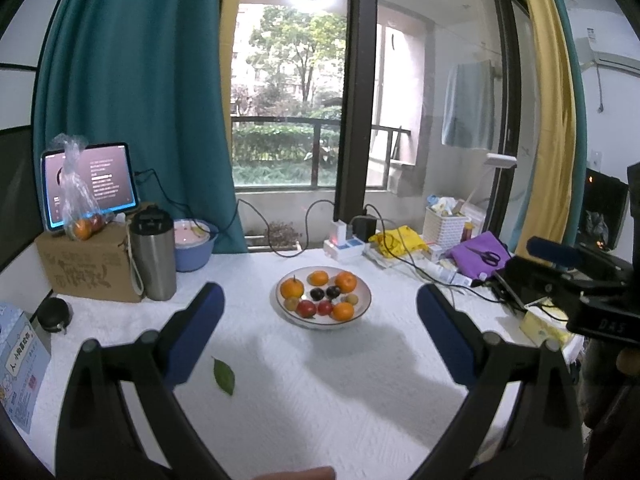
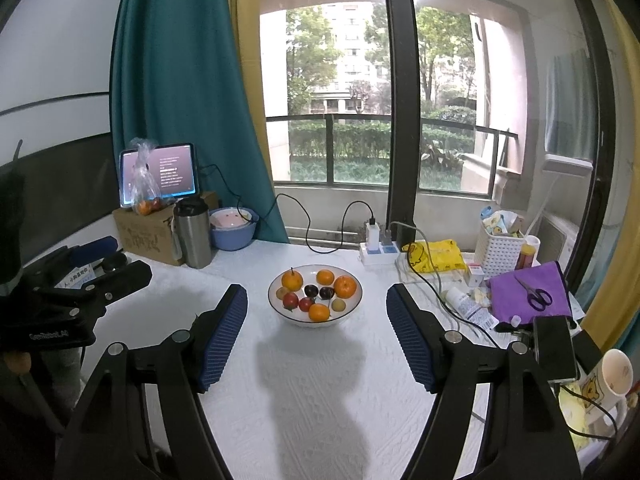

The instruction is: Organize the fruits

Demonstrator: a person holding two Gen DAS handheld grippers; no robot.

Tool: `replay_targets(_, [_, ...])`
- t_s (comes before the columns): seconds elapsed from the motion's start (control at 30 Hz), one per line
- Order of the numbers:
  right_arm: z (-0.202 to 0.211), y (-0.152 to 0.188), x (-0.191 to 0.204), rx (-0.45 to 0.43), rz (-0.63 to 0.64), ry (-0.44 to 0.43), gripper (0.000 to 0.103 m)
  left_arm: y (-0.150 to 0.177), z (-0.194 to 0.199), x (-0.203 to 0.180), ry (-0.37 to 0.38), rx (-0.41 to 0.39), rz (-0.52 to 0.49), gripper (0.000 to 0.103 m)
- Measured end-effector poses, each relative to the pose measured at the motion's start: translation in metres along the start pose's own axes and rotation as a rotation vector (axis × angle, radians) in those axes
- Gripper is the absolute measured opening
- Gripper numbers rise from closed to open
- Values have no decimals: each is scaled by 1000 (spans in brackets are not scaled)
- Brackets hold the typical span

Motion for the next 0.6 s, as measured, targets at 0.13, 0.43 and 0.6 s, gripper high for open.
replay_targets(0.13, [0, 1, 0, 1, 1, 1, 75, 1, 0, 0, 3, 0, 1, 98])
replay_targets(0.43, [-2, 7, -1, 11, -3, 3, 75, 3, 0, -4, 10, 2, 2, 98])
replay_targets(0.6, [-3, 8, -1, 16, -5, 3, 75, 5, 1, -6, 13, 7, 4, 98])
Point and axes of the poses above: each gripper's, at about its wrist camera, not at the fingertips, and z roughly against the way its jaws point, x to its left, y to its underside, the point moved 10 cm from there along -z, roughly the way its jaws point, and after that the axes turned 12 degrees about -x, right-handed, at the moved point
